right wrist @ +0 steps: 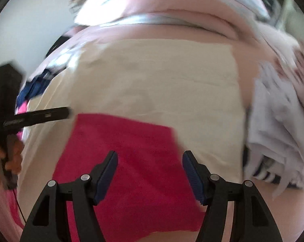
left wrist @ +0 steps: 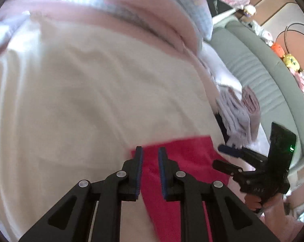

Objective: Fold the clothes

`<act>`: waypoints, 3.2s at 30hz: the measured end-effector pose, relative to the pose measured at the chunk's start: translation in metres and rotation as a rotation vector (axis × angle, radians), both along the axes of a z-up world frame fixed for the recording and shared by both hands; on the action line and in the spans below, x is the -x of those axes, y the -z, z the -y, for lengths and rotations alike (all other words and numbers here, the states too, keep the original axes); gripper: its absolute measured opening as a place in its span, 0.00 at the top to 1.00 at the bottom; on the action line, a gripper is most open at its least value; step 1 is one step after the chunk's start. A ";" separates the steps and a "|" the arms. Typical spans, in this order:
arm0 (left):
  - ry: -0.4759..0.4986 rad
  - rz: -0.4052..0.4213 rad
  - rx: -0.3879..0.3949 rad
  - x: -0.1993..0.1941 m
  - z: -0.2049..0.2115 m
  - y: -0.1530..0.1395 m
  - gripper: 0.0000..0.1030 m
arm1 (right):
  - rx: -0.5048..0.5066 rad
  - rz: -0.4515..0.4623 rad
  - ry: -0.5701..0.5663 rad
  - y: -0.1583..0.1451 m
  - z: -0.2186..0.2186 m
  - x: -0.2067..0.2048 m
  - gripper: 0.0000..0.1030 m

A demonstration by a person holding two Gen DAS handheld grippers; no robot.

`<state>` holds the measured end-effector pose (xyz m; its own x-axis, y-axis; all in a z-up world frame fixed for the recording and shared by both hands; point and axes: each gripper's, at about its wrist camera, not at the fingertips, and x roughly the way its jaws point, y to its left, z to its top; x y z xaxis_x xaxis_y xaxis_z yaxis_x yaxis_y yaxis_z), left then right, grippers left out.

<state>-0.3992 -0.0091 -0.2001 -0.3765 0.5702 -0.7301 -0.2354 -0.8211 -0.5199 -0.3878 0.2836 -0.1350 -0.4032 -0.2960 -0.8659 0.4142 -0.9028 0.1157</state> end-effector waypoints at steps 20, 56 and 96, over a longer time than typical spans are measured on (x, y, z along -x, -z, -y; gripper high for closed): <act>0.054 0.074 -0.018 0.031 -0.008 0.021 0.78 | -0.051 0.016 0.041 -0.004 -0.019 -0.018 0.37; 0.422 -0.146 0.254 -0.045 -0.160 -0.008 0.96 | -0.007 -0.001 0.089 -0.007 -0.058 -0.057 0.32; 0.189 -0.036 0.251 -0.185 -0.071 0.010 0.83 | 0.062 0.103 0.184 0.005 -0.059 -0.120 0.31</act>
<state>-0.2142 0.0624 -0.2099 -0.3095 0.4366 -0.8447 -0.4108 -0.8626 -0.2954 -0.2673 0.3428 -0.1399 -0.3654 -0.2798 -0.8878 0.2261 -0.9519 0.2069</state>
